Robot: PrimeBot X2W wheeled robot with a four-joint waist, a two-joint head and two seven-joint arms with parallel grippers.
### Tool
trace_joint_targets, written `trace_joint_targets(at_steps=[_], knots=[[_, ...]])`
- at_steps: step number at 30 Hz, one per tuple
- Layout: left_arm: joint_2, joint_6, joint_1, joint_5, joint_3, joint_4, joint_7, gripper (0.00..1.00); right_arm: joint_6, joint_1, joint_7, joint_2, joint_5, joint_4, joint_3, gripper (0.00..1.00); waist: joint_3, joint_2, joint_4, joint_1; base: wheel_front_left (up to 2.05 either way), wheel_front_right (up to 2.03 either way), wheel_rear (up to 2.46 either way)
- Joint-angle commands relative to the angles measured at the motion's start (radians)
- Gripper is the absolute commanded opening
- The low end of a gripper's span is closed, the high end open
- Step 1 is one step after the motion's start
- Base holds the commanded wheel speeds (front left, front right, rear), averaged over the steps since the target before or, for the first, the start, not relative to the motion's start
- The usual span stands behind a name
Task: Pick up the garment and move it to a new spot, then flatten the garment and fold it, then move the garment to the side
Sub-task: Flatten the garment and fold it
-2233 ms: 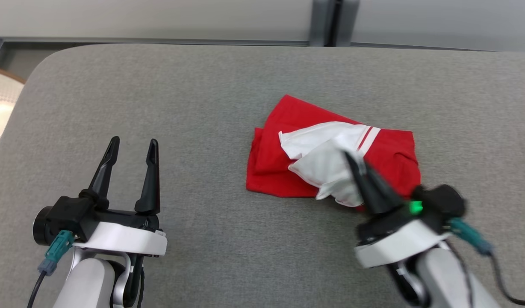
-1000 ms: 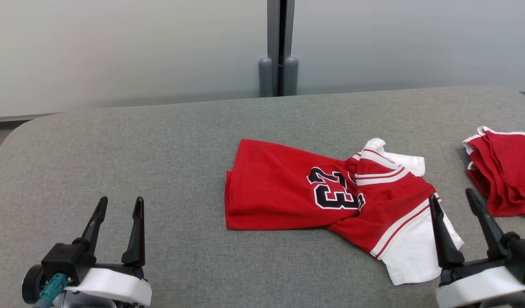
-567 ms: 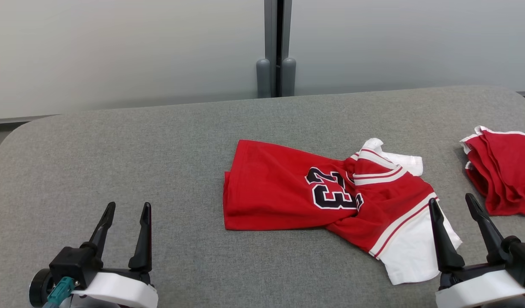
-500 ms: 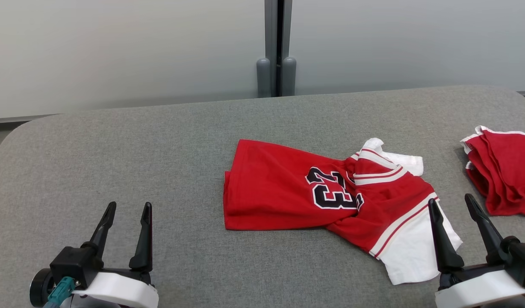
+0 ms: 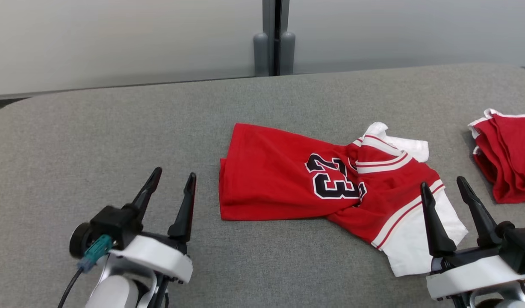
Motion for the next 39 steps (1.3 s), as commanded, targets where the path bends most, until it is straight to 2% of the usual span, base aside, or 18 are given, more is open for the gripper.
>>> trace_joint_targets(at_steps=[1, 8, 14, 15, 16, 17, 21, 27, 33, 37, 39], knots=[[-0.004, -0.016, -0.043, 0.006, -0.015, 0.021, 0.01, 1.0, -0.001, -0.02, -0.008, -0.002, 0.007, 0.005, 0.007, 1.0, 0.049, 0.0, -0.016, 0.0, 0.0, 0.0, 0.0], [-0.057, -0.103, -0.217, -0.012, -0.091, 0.238, 0.029, 1.0, 0.0, -0.063, -0.039, 0.015, 0.024, 0.037, 0.014, 1.0, 0.159, 0.0, -0.063, 0.0, 0.0, 0.0, 0.0], [-0.076, -0.125, -0.316, -0.022, -0.107, 0.434, 0.022, 1.0, -0.001, -0.088, -0.073, 0.03, 0.03, 0.075, 0.019, 1.0, 0.207, 0.0, -0.091, 0.0, 0.0, 0.0, 0.0], [-0.079, -0.127, -0.325, -0.021, -0.109, 0.449, 0.01, 0.61, -0.001, -0.09, -0.076, 0.032, 0.029, 0.078, 0.017, 1.0, 0.21, 0.0, -0.091, 0.0, 0.0, 0.0, 0.0], [-0.078, -0.132, -0.333, -0.019, -0.112, 0.461, -0.002, 0.11, 0.0, -0.092, -0.08, 0.034, 0.029, 0.082, 0.014, 1.0, 0.212, 0.0, -0.09, 0.0, 0.0, 0.0, 0.0], [-0.077, -0.135, -0.334, -0.023, -0.114, 0.47, -0.01, 0.0, 0.0, -0.094, -0.084, 0.035, 0.029, 0.088, 0.012, 1.0, 0.213, 0.0, -0.089, 0.0, 0.0, 0.0, 0.0], [-0.062, -0.149, -0.331, -0.026, -0.132, 0.463, -0.034, 0.0, 0.0, -0.106, -0.094, 0.039, 0.032, 0.104, 0.004, 1.0, 0.214, 0.0, -0.066, 0.0, 0.0, 0.0, 0.0], [-0.014, -0.121, -0.25, -0.02, -0.129, 0.349, -0.035, 0.0, 0.0, -0.102, -0.092, 0.038, 0.032, 0.117, -0.006, 1.0, 0.191, 0.0, -0.024, 0.0, 0.0, 0.0, 0.0], [0.048, -0.065, -0.063, -0.048, -0.116, 0.168, 0.05, 0.0, 0.0, -0.078, -0.073, 0.034, 0.039, 0.14, -0.027, 1.0, 0.158, 0.0, 0.016, 0.0, 0.0, 0.0, 0.0], [0.068, -0.021, 0.069, -0.086, -0.099, 0.082, 0.107, 0.0, 0.0, -0.057, -0.063, 0.035, 0.043, 0.152, -0.041, 1.0, 0.136, 0.0, 0.037, 0.0, 0.0, 0.0, 0.0], [0.068, -0.013, 0.1, -0.099, -0.096, 0.067, 0.117, 0.0, 0.0, -0.051, -0.062, 0.036, 0.044, 0.153, -0.046, 1.0, 0.131, 0.0, 0.042, 0.0, 0.0, 0.0, 0.0]])
